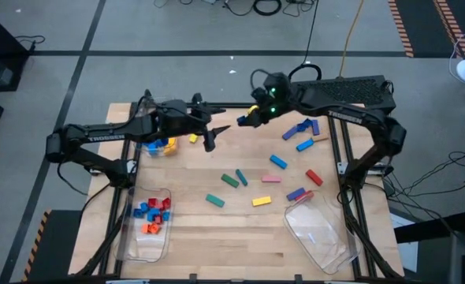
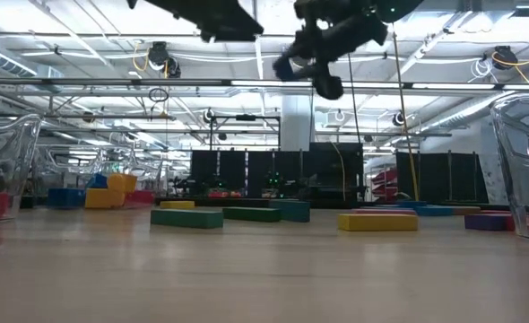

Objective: Sort blocks by size
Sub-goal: Put the blue four stud game piece into the bottom left transparent bin

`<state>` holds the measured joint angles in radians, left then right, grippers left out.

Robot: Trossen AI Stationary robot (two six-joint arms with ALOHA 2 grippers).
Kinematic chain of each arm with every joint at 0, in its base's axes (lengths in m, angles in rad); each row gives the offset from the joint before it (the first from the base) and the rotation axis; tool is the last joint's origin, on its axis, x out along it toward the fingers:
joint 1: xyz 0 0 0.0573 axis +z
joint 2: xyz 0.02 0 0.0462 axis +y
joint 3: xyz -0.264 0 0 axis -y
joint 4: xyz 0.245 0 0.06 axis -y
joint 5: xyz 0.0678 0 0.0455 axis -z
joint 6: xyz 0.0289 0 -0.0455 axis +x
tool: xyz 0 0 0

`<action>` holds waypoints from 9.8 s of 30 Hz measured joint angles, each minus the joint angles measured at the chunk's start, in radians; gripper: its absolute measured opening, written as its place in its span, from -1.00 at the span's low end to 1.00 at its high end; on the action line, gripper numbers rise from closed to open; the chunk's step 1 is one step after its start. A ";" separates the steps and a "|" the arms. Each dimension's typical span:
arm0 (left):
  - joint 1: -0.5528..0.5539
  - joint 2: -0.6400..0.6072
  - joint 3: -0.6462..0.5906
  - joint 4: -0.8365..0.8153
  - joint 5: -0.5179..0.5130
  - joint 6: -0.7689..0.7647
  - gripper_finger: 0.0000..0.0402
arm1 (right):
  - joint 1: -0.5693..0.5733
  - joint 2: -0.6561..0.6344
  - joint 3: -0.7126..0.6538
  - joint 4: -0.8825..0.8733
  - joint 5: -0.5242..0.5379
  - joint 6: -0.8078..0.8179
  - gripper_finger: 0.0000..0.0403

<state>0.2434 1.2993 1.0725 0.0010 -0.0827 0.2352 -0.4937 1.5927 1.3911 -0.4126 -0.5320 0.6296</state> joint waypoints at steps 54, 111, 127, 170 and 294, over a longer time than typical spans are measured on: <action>-0.030 0.062 0.001 0.227 -0.099 0.074 -0.24 | -0.032 -0.003 0.001 0.357 -0.313 0.244 0.11; -0.721 -0.265 -0.274 -1.214 0.230 -1.244 0.16 | 0.045 0.022 0.000 -0.543 0.479 0.096 0.69; -0.700 -0.300 -0.112 -1.211 -0.038 -1.217 0.30 | 0.077 0.184 0.000 -0.491 0.503 0.196 0.69; -0.388 -0.318 -0.039 -1.130 -0.154 -0.771 0.29 | -0.226 0.266 -0.155 -0.635 0.809 1.356 0.69; -0.197 0.003 -0.040 0.306 -0.219 0.070 -0.22 | 0.208 -0.109 -0.155 0.624 0.110 0.442 -0.38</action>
<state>0.0463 1.3025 1.0328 0.3069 -0.3020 0.3054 -0.2859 1.4834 1.2362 0.2117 -0.4217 1.0717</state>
